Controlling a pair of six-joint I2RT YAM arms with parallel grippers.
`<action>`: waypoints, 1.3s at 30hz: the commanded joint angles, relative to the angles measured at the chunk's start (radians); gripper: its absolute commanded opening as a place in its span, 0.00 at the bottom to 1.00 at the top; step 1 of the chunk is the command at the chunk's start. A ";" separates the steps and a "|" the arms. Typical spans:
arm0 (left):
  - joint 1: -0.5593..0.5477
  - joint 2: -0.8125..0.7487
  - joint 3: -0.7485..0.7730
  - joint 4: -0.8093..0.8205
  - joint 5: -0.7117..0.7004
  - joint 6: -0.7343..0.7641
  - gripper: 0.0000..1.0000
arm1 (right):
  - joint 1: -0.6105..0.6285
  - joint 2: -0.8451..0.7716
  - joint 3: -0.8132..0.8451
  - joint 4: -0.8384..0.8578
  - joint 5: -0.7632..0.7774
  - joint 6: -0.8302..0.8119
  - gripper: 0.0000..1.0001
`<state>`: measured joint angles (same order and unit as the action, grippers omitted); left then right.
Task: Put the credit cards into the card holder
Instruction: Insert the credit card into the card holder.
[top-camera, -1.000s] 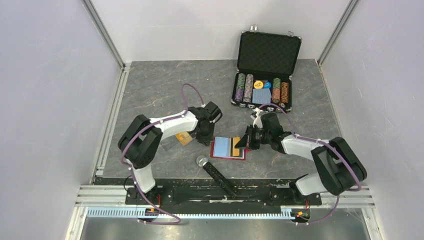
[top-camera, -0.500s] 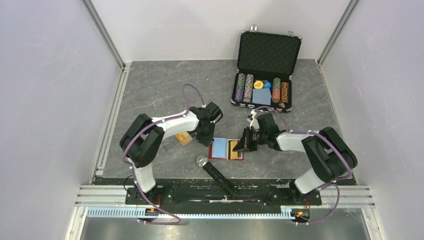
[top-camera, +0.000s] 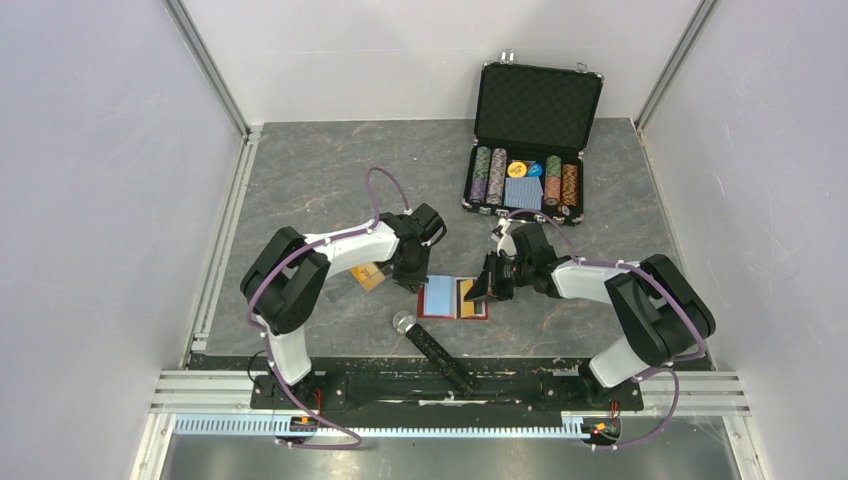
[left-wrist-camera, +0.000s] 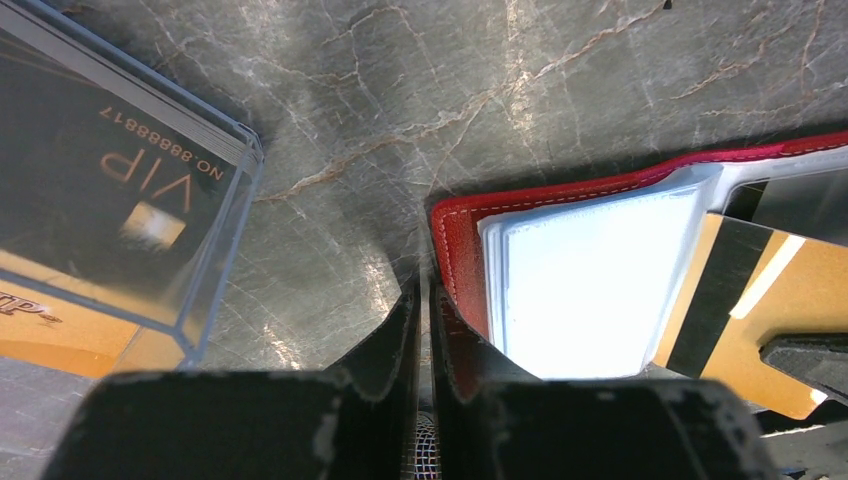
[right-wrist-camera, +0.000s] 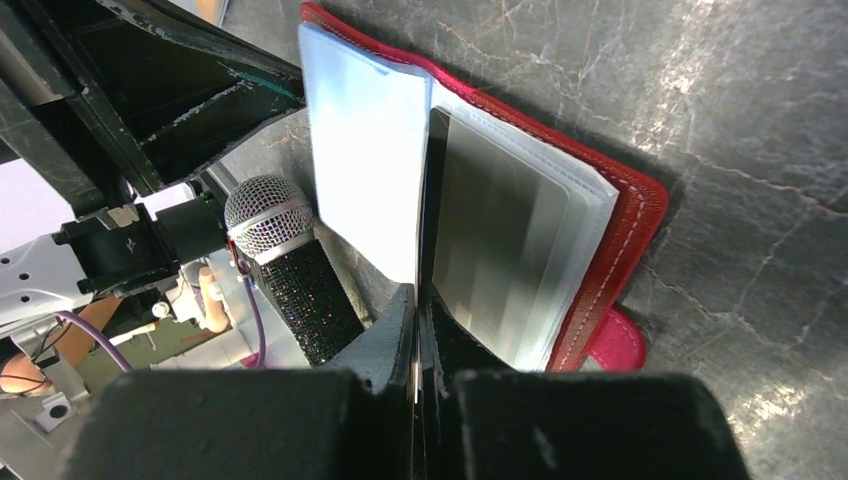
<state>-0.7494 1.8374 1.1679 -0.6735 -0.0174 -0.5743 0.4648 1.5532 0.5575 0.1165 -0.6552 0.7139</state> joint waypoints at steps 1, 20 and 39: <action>-0.016 0.051 -0.018 0.029 -0.006 0.008 0.12 | 0.007 -0.058 0.051 -0.036 0.019 -0.035 0.00; -0.016 0.058 -0.016 0.028 -0.007 0.010 0.10 | 0.009 0.013 0.064 -0.057 0.047 -0.059 0.00; -0.018 0.062 -0.018 0.028 -0.007 0.011 0.10 | 0.038 0.064 0.088 0.020 0.008 -0.025 0.00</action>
<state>-0.7498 1.8385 1.1683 -0.6746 -0.0208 -0.5743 0.4961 1.6039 0.6136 0.0940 -0.6575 0.6849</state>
